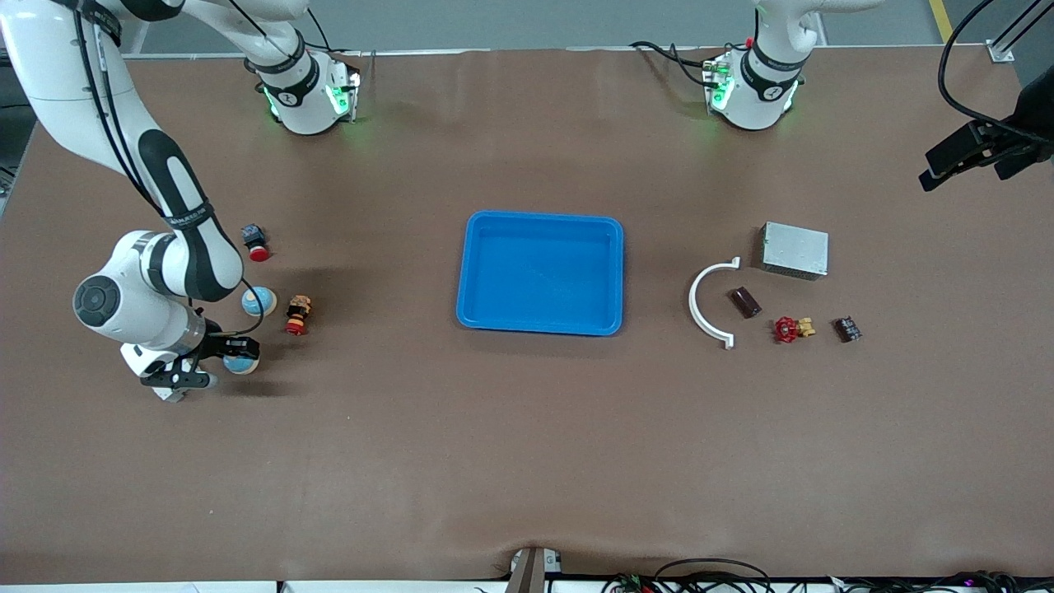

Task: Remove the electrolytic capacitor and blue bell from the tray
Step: 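Lower the second bell beside the first bell and open the right gripper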

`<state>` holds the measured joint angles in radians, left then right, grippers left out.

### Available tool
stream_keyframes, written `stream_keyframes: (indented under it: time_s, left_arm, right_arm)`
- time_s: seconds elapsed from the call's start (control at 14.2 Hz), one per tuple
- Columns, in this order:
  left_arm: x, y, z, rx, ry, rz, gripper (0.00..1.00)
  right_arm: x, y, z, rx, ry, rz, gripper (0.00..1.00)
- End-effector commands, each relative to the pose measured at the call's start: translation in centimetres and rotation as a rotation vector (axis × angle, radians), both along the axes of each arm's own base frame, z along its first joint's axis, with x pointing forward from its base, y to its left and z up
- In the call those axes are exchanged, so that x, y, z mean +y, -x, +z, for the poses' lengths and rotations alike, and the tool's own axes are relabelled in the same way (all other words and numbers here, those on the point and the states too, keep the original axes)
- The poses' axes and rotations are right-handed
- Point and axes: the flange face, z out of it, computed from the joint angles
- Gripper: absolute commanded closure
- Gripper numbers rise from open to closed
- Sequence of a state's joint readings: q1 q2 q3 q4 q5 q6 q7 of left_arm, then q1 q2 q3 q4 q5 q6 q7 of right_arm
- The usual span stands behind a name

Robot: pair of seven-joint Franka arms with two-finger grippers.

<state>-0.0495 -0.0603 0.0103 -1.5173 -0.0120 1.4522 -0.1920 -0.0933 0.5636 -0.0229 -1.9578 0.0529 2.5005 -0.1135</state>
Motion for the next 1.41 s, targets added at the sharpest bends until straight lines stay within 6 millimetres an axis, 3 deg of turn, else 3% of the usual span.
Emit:
stream_keyframes:
  time_s: [0.0, 0.21, 0.28, 0.35, 0.84, 1.34]
  left_arm:
    - [-0.6, 0.4, 0.1, 0.006, 0.005, -0.026, 0.00]
    - [-3.1, 0.2, 0.0, -0.003, 0.004, -0.072, 0.00]
    - [-3.7, 0.1, -0.3, 0.001, 0.002, -0.084, 0.00]
    - [-4.2, 0.2, -0.4, 0.004, 0.001, -0.093, 0.00]
    - [-4.0, 0.4, -0.6, 0.013, -0.003, -0.093, 0.00]
    - [-4.1, 0.8, 0.3, -0.002, -0.002, -0.098, 0.00]
  right_arm:
    - [-0.8, -0.4, -0.6, -0.003, 0.005, 0.016, 1.00]
    - [-1.0, -0.4, -0.6, -0.008, 0.005, 0.000, 1.00]
    - [-1.1, -0.4, -0.7, -0.008, 0.004, -0.006, 0.64]
    - [-1.3, -0.5, -0.7, -0.014, 0.001, -0.016, 0.01]
    - [-0.6, -0.5, -0.5, -0.007, -0.001, -0.005, 0.00]
    - [-0.6, -1.5, 4.5, 0.011, 0.012, 0.029, 0.00]
